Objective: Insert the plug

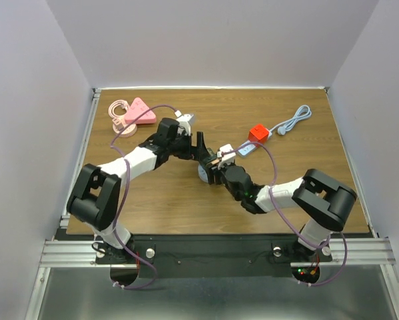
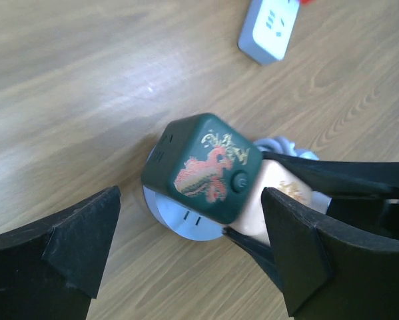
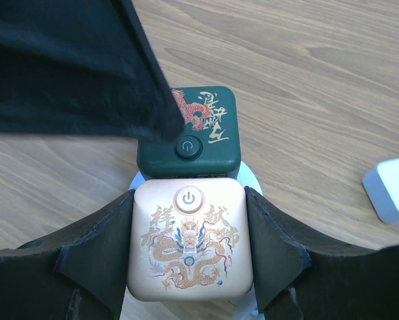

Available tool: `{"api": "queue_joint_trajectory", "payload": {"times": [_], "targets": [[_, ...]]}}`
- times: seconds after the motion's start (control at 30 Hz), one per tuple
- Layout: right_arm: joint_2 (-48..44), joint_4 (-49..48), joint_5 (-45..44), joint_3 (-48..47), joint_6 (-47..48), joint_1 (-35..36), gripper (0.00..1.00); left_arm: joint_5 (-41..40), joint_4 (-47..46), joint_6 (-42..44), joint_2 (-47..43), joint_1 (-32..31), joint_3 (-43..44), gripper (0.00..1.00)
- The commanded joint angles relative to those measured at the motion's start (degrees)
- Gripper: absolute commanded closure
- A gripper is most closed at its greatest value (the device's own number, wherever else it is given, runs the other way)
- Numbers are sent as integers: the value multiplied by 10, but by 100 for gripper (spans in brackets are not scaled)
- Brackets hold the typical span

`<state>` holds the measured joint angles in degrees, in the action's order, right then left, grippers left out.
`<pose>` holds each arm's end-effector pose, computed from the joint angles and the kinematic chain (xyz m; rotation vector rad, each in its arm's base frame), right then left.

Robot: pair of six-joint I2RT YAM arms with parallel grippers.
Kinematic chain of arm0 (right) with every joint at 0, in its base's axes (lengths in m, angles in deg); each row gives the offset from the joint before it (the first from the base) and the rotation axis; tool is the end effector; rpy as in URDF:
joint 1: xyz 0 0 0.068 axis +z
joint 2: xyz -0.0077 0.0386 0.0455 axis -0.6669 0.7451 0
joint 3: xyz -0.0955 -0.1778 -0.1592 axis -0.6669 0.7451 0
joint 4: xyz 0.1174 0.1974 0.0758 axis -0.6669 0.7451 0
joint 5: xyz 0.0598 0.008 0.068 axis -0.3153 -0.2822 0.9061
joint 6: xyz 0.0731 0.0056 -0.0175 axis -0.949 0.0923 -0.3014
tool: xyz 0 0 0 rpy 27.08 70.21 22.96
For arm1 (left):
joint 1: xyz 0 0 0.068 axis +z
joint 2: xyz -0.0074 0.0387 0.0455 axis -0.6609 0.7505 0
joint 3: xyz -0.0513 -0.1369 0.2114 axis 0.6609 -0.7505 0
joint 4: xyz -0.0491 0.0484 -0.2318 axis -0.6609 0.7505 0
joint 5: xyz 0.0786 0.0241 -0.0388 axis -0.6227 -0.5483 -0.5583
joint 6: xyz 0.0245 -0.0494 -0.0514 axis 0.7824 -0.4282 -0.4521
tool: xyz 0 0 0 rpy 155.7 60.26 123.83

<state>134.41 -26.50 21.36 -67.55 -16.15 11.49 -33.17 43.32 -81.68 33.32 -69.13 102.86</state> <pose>0.2128 0.2438 0.1537 -0.4465 1.7772 0.3761 0.3053 -0.1896 0.2096 0.4610 2.1237 -0.8980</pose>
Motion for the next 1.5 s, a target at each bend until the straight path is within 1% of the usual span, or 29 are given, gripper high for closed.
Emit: {"api": "queue_joint_trajectory", "payload": {"times": [0.0,0.17,0.33,0.37,0.57,0.63,0.7,0.77,0.83,0.9,0.93,0.97,1.0,1.03,1.07,1.2,1.27,1.33,1.37,1.47], "targets": [[58,148,42,-28,16,13,100,-56,17,13,-96,32,34,1],[110,136,74,-98,51,13,99,-117,9,-3,-171,82,7,1],[161,130,109,-174,56,13,100,-139,14,-5,-233,107,-17,1],[176,130,114,-198,56,12,100,-141,15,-5,-239,112,-20,1],[208,132,140,-255,56,13,100,-151,25,-3,-260,122,-28,1],[203,137,137,-265,53,13,91,-151,30,-1,-259,122,-26,1],[193,143,130,-268,53,13,77,-151,33,1,-259,123,-24,1],[170,150,127,-267,55,13,46,-152,34,2,-260,123,-24,1],[143,154,126,-266,56,13,38,-152,34,1,-259,123,-23,1],[125,154,120,-264,56,13,32,-152,34,1,-259,123,-23,1],[106,154,118,-264,57,13,27,-152,34,0,-259,123,-24,1],[98,153,117,-264,56,13,25,-150,33,0,-259,123,-24,1],[89,151,106,-263,56,13,16,-149,33,0,-258,123,-25,1],[80,141,104,-261,60,13,3,-148,32,-1,-259,123,-25,1],[59,138,98,-259,63,13,1,-147,32,-1,-259,123,-24,1],[14,128,71,-255,67,13,0,-135,31,4,-260,122,-17,1],[-7,142,57,-251,90,13,0,-127,28,14,-262,120,-14,1],[-44,164,22,-230,92,13,0,-118,20,21,-265,113,-22,1],[-56,172,8,-218,94,13,0,-119,10,29,-265,92,-24,1],[-110,214,-88,-175,82,13,0,-137,-5,45,-259,46,-29,1]]}}
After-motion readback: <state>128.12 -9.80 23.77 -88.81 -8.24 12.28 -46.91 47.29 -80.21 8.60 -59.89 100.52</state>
